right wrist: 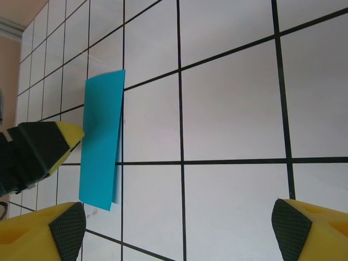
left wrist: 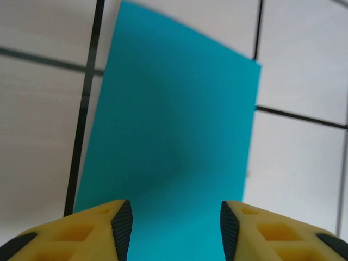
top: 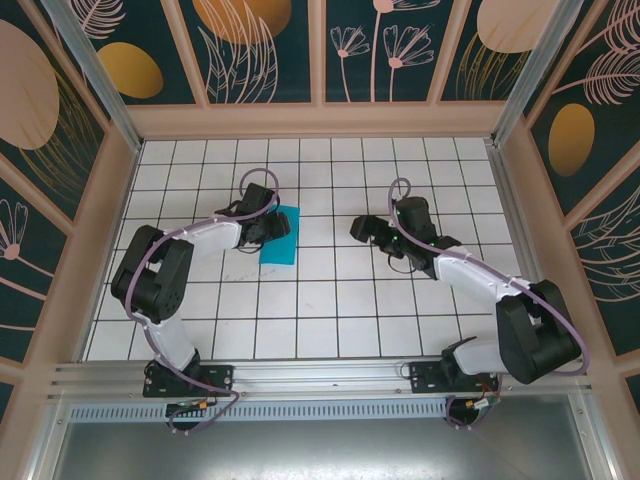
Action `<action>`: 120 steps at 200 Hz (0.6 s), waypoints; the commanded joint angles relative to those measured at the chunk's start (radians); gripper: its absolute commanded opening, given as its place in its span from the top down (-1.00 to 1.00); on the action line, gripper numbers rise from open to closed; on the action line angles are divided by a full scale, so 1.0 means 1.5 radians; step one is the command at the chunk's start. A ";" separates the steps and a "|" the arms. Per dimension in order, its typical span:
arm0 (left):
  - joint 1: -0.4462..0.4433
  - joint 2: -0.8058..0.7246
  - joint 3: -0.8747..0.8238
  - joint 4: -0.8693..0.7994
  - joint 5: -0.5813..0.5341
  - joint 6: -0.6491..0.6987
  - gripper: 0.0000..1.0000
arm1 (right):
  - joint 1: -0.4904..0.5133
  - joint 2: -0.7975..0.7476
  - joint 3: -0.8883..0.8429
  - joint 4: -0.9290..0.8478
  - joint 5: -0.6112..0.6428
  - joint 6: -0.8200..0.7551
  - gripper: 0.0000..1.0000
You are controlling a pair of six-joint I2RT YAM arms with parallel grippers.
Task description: Fold a paper plane with a square sheet of paper (pick it up from the middle)
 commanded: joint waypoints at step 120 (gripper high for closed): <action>-0.092 0.013 -0.117 0.124 0.122 -0.239 -0.10 | 0.032 0.041 0.008 0.041 -0.035 0.016 -0.81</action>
